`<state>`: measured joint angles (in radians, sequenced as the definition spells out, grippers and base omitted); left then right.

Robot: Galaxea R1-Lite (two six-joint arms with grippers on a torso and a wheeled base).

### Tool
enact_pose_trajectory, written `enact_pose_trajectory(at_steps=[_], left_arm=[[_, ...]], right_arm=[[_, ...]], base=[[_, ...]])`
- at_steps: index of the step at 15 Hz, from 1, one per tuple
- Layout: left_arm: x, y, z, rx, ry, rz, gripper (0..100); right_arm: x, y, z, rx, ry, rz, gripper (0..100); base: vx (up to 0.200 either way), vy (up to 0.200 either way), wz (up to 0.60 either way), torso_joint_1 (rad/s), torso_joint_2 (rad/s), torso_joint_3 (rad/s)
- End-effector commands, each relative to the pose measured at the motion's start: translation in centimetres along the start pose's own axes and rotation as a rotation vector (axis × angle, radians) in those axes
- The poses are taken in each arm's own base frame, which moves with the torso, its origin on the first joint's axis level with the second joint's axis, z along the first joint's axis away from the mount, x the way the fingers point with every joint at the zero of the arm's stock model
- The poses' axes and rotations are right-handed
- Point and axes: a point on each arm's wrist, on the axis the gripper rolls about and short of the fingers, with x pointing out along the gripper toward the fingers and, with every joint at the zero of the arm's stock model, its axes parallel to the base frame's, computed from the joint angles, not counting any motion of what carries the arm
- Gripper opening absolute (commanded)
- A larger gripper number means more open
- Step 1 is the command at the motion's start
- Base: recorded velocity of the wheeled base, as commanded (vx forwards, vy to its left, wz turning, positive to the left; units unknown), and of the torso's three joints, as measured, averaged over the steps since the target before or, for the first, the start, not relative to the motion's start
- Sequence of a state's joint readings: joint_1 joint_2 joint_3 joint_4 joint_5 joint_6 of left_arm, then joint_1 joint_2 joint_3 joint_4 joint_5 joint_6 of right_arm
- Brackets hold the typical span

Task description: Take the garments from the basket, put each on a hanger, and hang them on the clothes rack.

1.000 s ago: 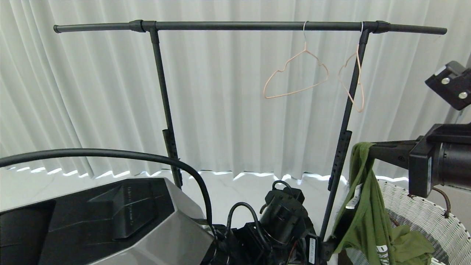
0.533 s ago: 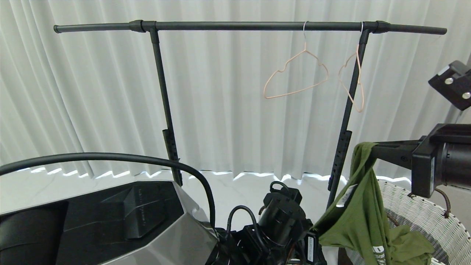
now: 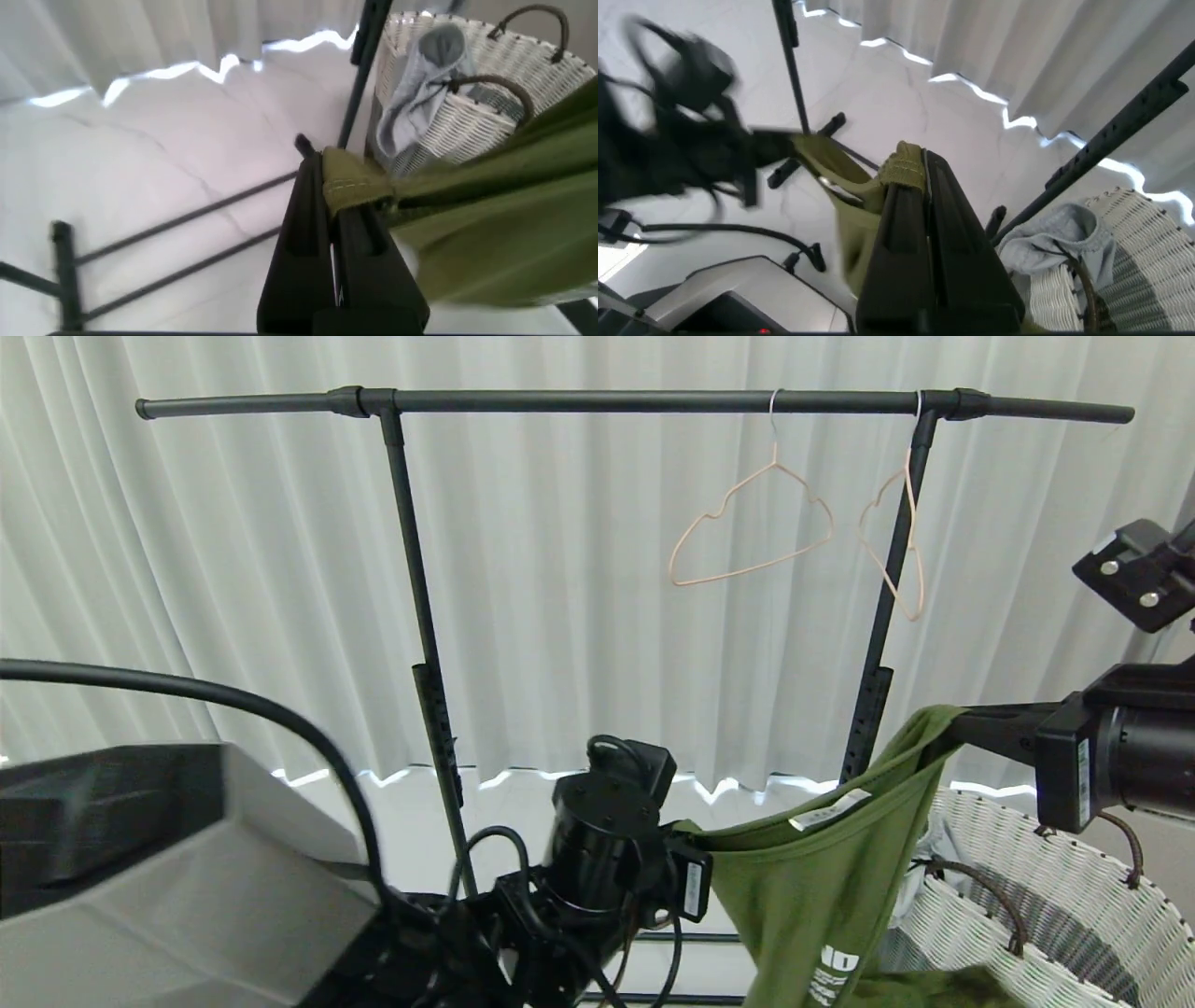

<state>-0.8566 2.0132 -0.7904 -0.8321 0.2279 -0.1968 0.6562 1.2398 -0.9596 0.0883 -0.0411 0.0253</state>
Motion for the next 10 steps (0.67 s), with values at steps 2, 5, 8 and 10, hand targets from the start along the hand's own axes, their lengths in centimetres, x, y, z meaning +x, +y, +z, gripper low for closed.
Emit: enact_pose_trajectory(at_steps=[2,5,8,10], left_arm=[[-13.2,2.4,9.3,0.023,-0.037,-0.057,0],[-20.7,2.8,15.4,0.024,-0.018,-0.029,0],[-23.8,3.3,18.3,0.169,-0.069,0.144,0],[-24.6,4.0,18.6,0.268,-0.083,0.215,0]], right_arm=[[0.5,-0.1,0.0,-0.002,0.009,-0.014,0],[-0.5,-0.2,0.0,-0.034,-0.017,-0.04,0],[-2.1,-0.1,2.1,-0.073,-0.118,-0.042,0],[-2.9,-0.1,4.2,-0.075,-0.191,-0.043,0]], base=[[0.0,0.0,0.0,0.0,0.0,0.0],[0.0,0.0,0.0,0.0,0.0,0.0],[0.0,0.0,0.0,0.0,0.0,0.0],[0.0,0.0,0.0,0.0,0.0,0.0]])
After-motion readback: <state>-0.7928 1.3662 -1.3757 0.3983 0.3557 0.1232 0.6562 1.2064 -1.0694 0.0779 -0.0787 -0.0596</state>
